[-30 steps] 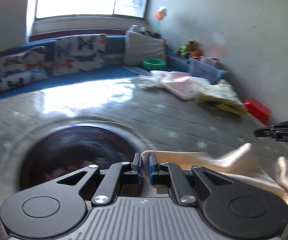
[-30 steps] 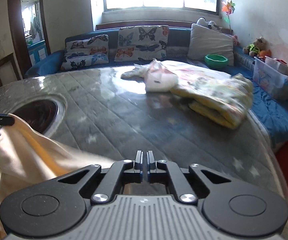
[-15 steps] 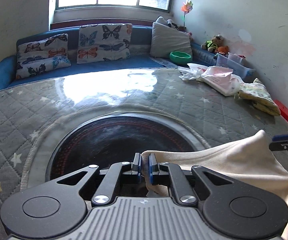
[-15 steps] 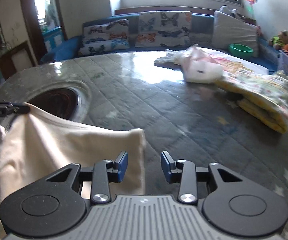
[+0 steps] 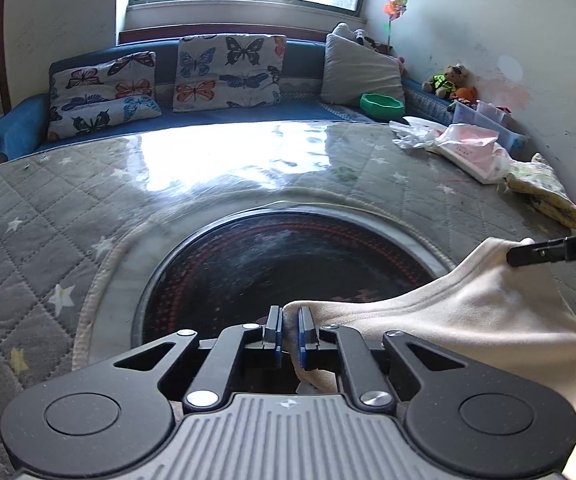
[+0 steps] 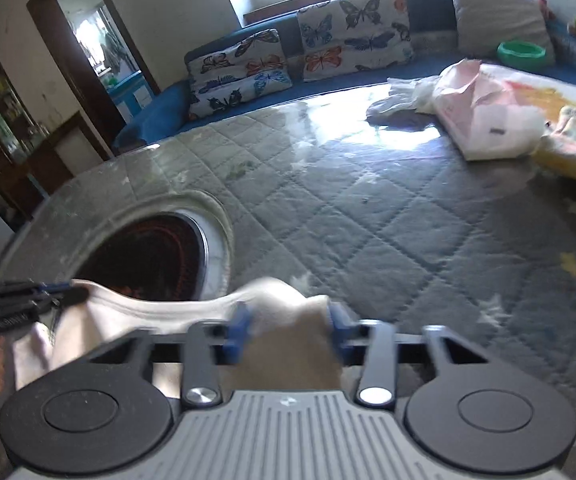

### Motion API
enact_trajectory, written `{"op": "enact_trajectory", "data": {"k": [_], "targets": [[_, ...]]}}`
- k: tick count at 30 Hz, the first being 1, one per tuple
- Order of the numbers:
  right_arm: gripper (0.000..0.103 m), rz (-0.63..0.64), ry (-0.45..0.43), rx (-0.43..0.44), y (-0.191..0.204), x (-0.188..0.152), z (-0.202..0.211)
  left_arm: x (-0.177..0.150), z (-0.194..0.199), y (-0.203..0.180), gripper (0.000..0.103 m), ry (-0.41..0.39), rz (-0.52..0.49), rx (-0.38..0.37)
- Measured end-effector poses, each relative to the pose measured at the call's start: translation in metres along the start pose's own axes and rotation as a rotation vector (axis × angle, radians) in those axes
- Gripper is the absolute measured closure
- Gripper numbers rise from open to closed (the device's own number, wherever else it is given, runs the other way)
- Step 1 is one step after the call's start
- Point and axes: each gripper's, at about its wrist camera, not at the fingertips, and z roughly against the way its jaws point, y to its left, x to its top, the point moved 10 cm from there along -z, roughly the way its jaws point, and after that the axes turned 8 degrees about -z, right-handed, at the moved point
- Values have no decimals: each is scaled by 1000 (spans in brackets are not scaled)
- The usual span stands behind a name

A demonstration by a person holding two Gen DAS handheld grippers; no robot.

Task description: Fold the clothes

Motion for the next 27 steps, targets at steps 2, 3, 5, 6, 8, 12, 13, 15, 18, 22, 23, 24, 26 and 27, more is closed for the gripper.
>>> {"op": "enact_trajectory", "data": {"k": [2,3,5,6,8,12,13,15,18,22,23,24,26,27], "targets": [[87,-21,-25,20,3,7,-2,1,0,5,95,-5,13,8],[87,-17,-53,13,4,11,-1,2,0,8,95,-12,20,13],[87,-9,-108,0,5,18,1,4,-1,13,95,-22,38,24],[86,-5,-135,-6,5,21,2,5,-2,16,94,-21,46,31],[73,-8,-153,-63,1,25,-1,7,-6,20,94,-16,51,49],[73,41,-134,-100,4,20,-6,7,-14,24,91,-2,54,59],[73,64,-125,-87,10,18,-6,7,-15,25,91,1,57,64],[73,104,-109,-69,19,13,-6,5,-16,27,88,9,65,63],[67,154,-69,-73,27,5,-15,4,-9,32,86,8,67,92],[65,172,-56,-141,24,-1,-20,-2,20,43,70,-16,86,136],[65,180,-65,-154,24,-1,-18,-5,29,47,63,-23,94,149],[65,188,-75,-168,24,-1,-16,-10,39,51,60,-27,99,170],[63,200,-88,-173,26,-3,-8,-21,58,59,56,-32,113,203],[59,203,-93,-169,27,-4,-4,-29,66,62,51,-26,123,219]]}}
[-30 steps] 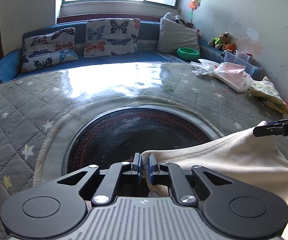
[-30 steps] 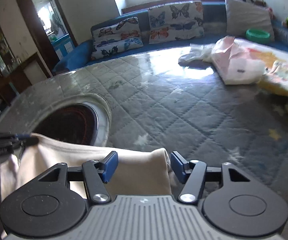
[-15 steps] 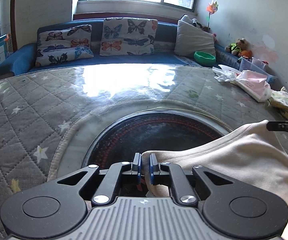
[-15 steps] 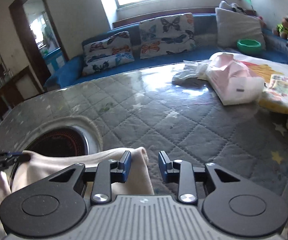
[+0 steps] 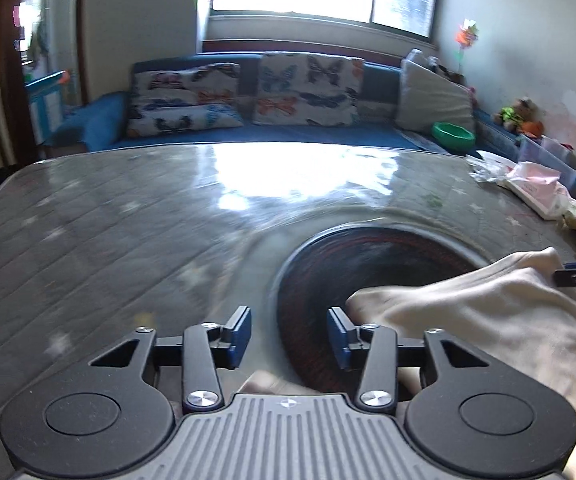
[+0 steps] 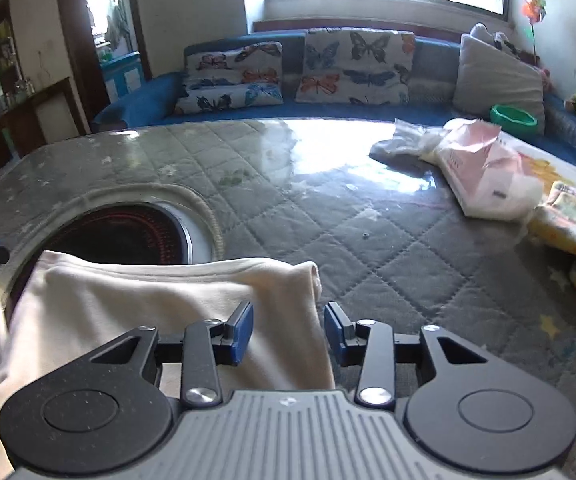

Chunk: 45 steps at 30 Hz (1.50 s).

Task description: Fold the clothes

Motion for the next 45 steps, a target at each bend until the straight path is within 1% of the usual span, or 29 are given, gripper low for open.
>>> {"op": "enact_trajectory", "data": {"k": [2,5,8,11,12,13,15,16,18,22,28,29,32,33,35,37,39,41,43,44,45], "targets": [[55,25,-14,2,2,-4,14,-15,13,12,49,12,18,31],[46,78,-31,4,6,-15,38,-38,26,22,47,34,21,72],[45,101,-34,2,6,-29,56,-52,29,23,46,52,36,61],[41,108,-43,-8,2,-44,79,-60,27,18,48,56,37,46],[39,110,-48,-13,1,-48,85,-60,28,16,55,45,29,51],[37,114,-57,-22,-1,-53,95,-60,27,15,60,37,21,46],[37,122,-70,-40,-4,-58,105,-60,28,11,85,26,25,37],[37,124,-84,-55,-7,-62,116,-60,30,11,91,23,33,39],[36,109,-98,-69,-13,-66,126,-61,34,12,93,16,50,44],[36,63,-123,-100,-32,-78,149,-67,60,32,94,-26,112,96],[36,34,-134,-162,-56,-98,169,-92,125,85,94,-66,196,244],[36,34,-134,-171,-60,-107,175,-98,137,94,94,-70,207,274],[36,28,-129,-177,-66,-116,180,-112,167,118,94,-77,227,359],[36,24,-126,-173,-67,-120,181,-115,170,123,93,-73,226,368],[36,22,-121,-169,-67,-129,181,-126,169,133,93,-32,241,371],[36,27,-107,-160,-65,-138,180,-136,161,139,89,26,259,368],[38,41,-110,-161,-63,-142,182,-142,158,141,87,55,269,361],[39,28,-116,-138,-63,-141,185,-137,156,135,86,51,246,350],[45,-5,-125,-121,-65,-136,189,-130,159,124,80,26,203,336],[45,-13,-128,-132,-69,-134,189,-125,161,117,73,14,187,324],[45,-13,-132,-156,-74,-130,188,-120,162,110,70,2,172,310]]}}
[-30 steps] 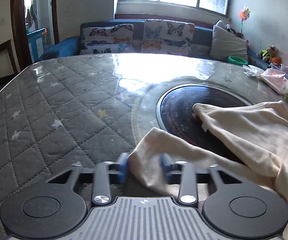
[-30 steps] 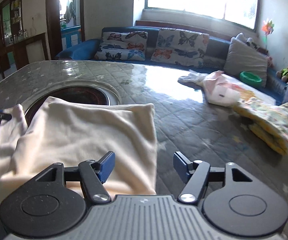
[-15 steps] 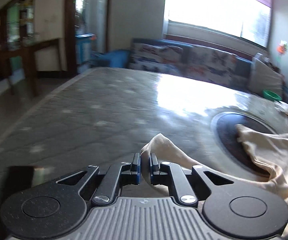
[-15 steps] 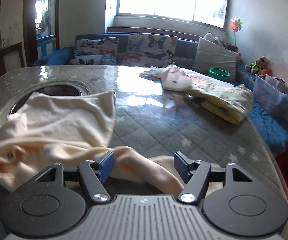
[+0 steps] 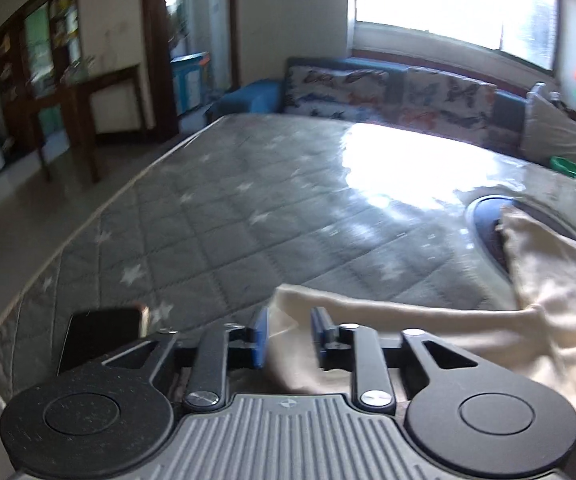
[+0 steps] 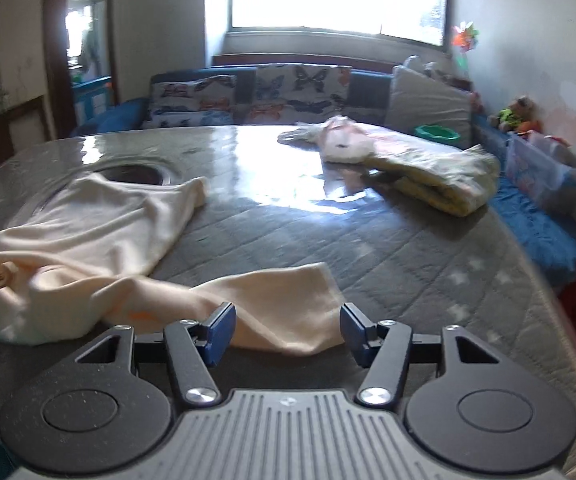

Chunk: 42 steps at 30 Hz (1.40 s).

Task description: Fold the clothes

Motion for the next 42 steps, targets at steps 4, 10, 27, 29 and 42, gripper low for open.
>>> {"op": "enact_trajectory", "data": {"k": [4,10,27,29,42], "targets": [[46,-27,24,-44,-14,9,-21,6,16,-53,68,-41,-76,-180],[53,-52,102,-50,-23,-5,-59,4,38,-142,58,-70,-209,-426],[79,18,35,-284,-59,-4,-28,-34,38,-267,59,-14,-531,-671],[78,21,25,-312,-63,-6,-25,-36,42,-264,59,-21,-532,-673],[75,194,77,408,141,0,3,-38,36,-253,81,6,-498,-643]]}}
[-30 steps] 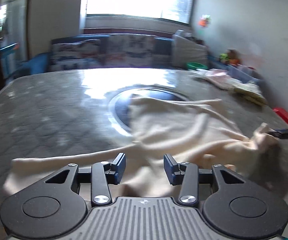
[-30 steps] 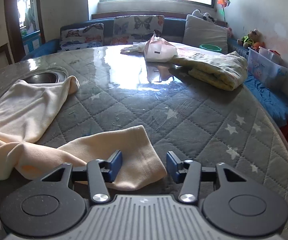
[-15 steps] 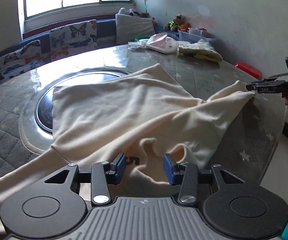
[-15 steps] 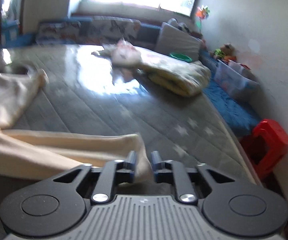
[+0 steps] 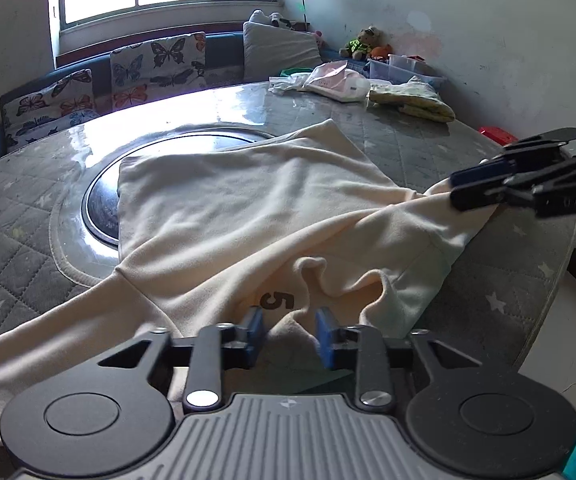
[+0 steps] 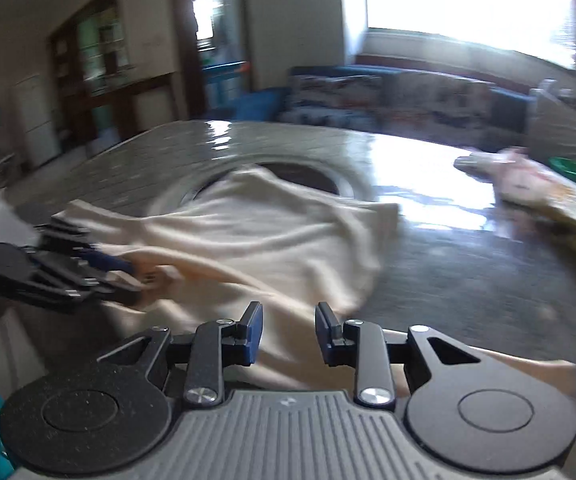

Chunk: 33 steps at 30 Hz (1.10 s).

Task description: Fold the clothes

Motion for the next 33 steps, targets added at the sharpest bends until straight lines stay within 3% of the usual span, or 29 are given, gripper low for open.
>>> {"op": "enact_trajectory", "data": {"k": [1,6,12,14,15,20,21,23,28,31,33], "targets": [[75,24,25,55,22,0,-11,-1,1,0,82,-3,3,3],[75,119,63,150,71,1,-37,2,16,-3,87,-60,-6,8],[76,202,160,135,94,-10,-65,-3,33,-10,88,-118,-18,-11],[85,213,186,115,93,-18,-67,-7,36,-12,87,-128,-19,-26],[95,214,188,108,93,-20,-66,-10,37,-13,87,-126,-20,-33],[99,232,177,89,94,-29,-37,-14,44,-16,79,-140,-49,-48],[99,236,181,94,96,-32,-30,-13,46,-17,68,-147,-60,-45],[100,252,193,102,101,-40,-18,-9,47,-18,58,-160,-85,-33],[101,270,240,141,110,-60,-5,-3,29,-25,58,-146,-110,-75],[100,264,223,143,107,-58,-1,-10,15,-31,59,-102,-121,-99],[88,240,180,123,100,-48,1,-16,9,-32,70,-73,-119,-98]]}}
